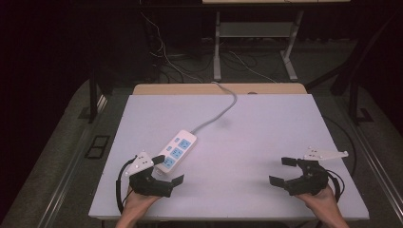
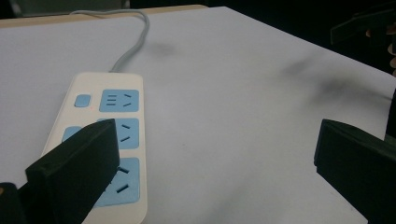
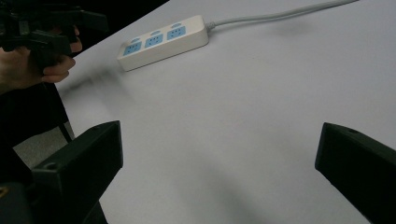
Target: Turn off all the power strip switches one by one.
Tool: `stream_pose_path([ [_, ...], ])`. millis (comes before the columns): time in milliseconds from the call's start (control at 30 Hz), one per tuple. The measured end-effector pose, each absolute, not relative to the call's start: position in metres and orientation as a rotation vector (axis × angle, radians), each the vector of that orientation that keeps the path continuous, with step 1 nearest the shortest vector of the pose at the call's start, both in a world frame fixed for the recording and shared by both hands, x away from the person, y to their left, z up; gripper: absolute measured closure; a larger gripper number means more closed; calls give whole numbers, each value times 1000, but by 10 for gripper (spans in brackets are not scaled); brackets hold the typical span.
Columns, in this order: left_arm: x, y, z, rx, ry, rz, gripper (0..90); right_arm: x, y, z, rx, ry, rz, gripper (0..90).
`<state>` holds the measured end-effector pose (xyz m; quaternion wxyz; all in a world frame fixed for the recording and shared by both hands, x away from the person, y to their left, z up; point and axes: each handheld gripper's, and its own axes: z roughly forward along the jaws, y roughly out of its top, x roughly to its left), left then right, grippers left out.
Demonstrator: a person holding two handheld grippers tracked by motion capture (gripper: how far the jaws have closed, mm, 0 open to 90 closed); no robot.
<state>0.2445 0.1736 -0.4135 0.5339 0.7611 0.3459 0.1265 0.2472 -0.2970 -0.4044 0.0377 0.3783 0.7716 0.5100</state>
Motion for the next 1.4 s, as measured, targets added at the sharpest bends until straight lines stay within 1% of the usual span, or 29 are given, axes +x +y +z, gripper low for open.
stream_pose_path([
  [333, 245, 172, -414, 1822, 818, 289, 0, 248, -298, -406, 1161, 2378, 1555, 8],
  [400, 245, 171, -413, 1797, 816, 275, 0, 248, -297, -407, 1168, 2382, 1539, 8],
  [533, 245, 172, -412, 1799, 812, 280, 0, 248, -297, -408, 1172, 2386, 1530, 8],
  [967, 247, 167, -407, 1856, 808, 290, 0, 247, -298, -409, 1176, 2389, 1531, 8],
  [1400, 250, 172, -398, 1916, 847, 269, 0, 245, -301, -408, 1183, 2375, 1526, 8],
])
